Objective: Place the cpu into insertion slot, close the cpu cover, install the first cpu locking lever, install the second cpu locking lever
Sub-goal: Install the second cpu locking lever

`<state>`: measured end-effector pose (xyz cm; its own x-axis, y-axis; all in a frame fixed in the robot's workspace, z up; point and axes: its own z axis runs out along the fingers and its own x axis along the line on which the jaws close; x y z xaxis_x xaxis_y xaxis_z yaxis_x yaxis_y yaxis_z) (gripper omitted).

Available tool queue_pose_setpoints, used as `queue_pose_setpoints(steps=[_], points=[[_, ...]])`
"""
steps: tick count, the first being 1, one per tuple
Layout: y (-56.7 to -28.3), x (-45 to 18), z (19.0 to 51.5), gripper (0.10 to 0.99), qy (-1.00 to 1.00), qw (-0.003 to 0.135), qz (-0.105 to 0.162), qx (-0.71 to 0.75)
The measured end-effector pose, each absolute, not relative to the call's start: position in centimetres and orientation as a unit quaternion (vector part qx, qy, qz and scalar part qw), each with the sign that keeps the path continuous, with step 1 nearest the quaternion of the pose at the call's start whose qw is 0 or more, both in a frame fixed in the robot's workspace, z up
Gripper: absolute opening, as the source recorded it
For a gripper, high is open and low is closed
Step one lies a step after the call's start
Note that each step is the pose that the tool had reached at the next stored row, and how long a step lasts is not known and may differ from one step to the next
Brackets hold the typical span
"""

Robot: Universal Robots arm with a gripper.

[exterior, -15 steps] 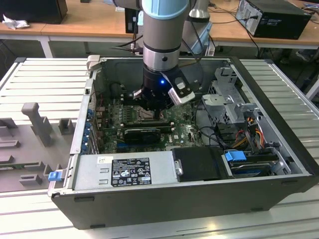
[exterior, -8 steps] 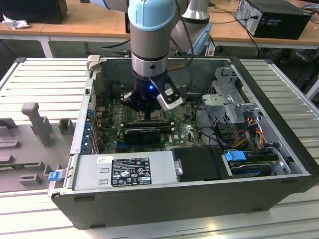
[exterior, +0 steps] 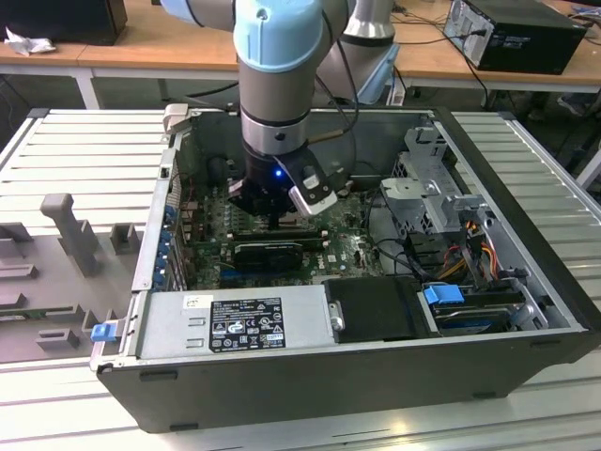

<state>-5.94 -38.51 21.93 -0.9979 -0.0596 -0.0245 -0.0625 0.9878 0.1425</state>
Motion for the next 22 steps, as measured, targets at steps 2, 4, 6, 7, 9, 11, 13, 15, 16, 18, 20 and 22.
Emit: queue_pose_setpoints(steps=[2, 4, 6, 7, 9, 11, 13, 15, 16, 18, 20, 22], points=[[-38.9, -6.2, 21.8, 0.106, 0.997, 0.010, 0.073, -0.031], [-39.0, -6.5, 21.7, 0.106, 0.997, 0.010, 0.075, -0.031], [-39.2, -6.6, 21.6, 0.106, 0.996, 0.010, 0.081, -0.030], [-39.3, -6.9, 21.6, 0.106, 0.996, 0.010, 0.085, -0.031], [-39.3, -6.9, 21.5, 0.106, 0.996, 0.011, 0.087, -0.031], [-39.3, -7.4, 21.3, 0.106, 0.995, 0.011, 0.092, -0.030], [-39.3, -7.6, 21.0, 0.106, 0.995, 0.011, 0.094, -0.030], [-39.3, -7.7, 20.8, 0.106, 0.995, 0.011, 0.095, -0.030], [-39.3, -7.8, 20.7, 0.106, 0.995, 0.011, 0.096, -0.030], [-39.3, -7.9, 20.5, 0.106, 0.995, 0.011, 0.098, -0.030], [-39.3, -7.9, 20.3, 0.106, 0.994, 0.011, 0.100, -0.030], [-39.3, -7.9, 20.1, 0.106, 0.994, 0.011, 0.105, -0.030]])
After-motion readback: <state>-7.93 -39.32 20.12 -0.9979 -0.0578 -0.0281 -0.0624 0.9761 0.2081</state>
